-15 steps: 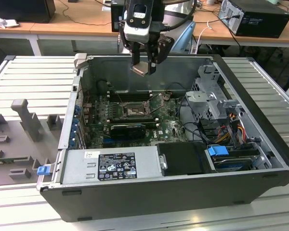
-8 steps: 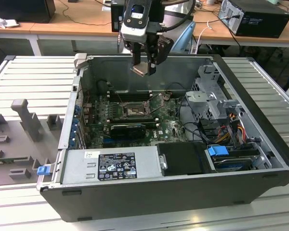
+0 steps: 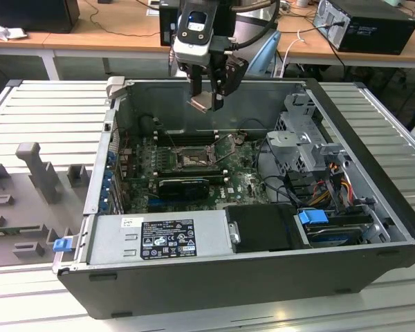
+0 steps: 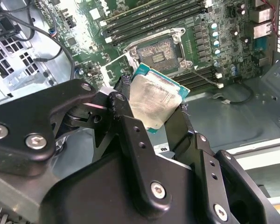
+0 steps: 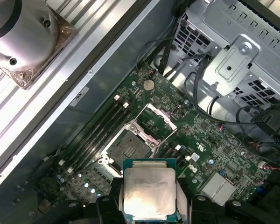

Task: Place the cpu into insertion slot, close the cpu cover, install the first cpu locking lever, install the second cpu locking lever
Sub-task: 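Place the cpu into insertion slot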

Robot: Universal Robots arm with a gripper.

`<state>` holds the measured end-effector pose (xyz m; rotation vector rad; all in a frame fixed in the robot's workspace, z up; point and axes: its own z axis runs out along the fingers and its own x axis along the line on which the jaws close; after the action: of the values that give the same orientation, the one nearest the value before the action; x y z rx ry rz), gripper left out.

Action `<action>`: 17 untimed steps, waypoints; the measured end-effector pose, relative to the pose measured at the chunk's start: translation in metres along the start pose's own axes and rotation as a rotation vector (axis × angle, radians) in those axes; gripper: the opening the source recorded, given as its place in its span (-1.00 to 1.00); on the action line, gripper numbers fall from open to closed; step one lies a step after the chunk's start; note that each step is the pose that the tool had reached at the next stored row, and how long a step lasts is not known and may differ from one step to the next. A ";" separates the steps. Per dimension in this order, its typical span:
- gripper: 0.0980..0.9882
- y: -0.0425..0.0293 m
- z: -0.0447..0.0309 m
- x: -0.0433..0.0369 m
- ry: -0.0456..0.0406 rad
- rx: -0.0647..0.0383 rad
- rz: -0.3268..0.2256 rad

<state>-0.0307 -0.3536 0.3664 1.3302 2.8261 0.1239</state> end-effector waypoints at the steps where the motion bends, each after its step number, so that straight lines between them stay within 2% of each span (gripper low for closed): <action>1: -0.01 -0.0001 0.0007 0.0000 0.0008 0.001 0.000; 9: -0.01 0.0000 0.0011 -0.0001 -0.0012 0.000 0.027; 17: -0.01 -0.0001 0.0015 -0.0001 -0.0067 -0.001 0.094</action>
<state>-0.0306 -0.3535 0.3649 1.4605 2.7581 0.1216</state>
